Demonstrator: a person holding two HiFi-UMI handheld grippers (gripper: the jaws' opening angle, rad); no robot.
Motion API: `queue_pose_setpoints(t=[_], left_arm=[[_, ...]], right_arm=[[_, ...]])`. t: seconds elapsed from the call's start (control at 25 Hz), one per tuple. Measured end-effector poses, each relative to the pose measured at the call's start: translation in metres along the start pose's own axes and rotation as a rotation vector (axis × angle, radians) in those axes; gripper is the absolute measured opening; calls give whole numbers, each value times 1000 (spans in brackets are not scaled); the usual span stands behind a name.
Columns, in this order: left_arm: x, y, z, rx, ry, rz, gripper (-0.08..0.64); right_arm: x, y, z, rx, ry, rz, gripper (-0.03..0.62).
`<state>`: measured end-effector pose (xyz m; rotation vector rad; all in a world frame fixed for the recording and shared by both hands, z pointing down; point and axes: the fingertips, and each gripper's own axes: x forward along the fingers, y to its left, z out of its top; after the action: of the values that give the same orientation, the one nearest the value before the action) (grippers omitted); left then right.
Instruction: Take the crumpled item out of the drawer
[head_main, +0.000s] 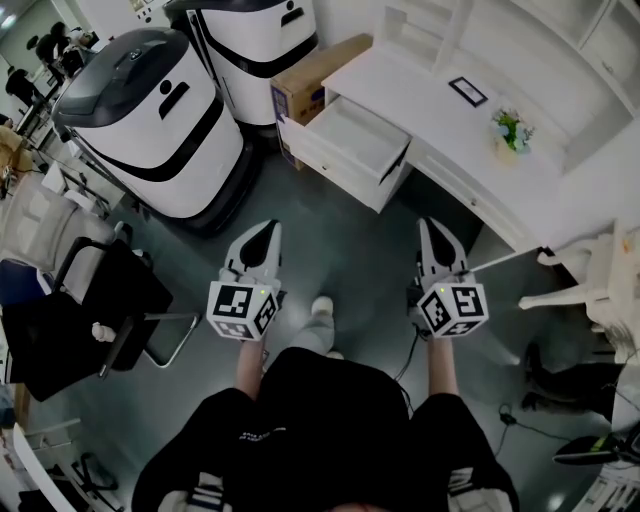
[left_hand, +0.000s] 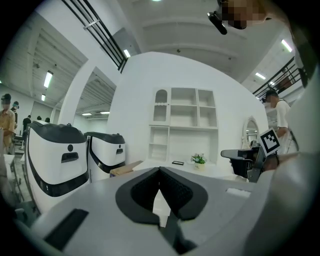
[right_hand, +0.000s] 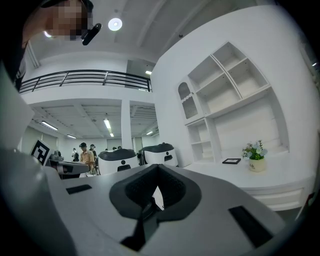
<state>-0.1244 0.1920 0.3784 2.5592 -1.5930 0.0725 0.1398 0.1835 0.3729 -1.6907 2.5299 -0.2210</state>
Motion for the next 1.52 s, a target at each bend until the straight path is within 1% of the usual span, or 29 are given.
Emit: queue_pose_setpoints(t=[0.36,0.6,0.76,0.96,1.16,1.32,1.52], left_arm=[[73,38,14,-14,-7,-49,-3],[114,62,21,-12,-12,-75,-3],[140,67,20,-19,-7,-106,-2],[166,68,14,-26,19,-129,-3],[194,70,5,-34,48,-138,-2],[223,78,-4,-50,79,-130,-3],[267,86,-14,-75,120,-119,-3]], right_arm=[[78,-21,5,14,10,-30,-8],[119,-32,8,17,5,-50,-8],[139,-40,3,34,5,-63,-8],[162,-47,-4,39,21,-65,-8],[183,-69,-12,68,44,-78,-8],[212,-88,-22,96,66,-76,-8],[255,-113,-31,126,115,-48,-8]])
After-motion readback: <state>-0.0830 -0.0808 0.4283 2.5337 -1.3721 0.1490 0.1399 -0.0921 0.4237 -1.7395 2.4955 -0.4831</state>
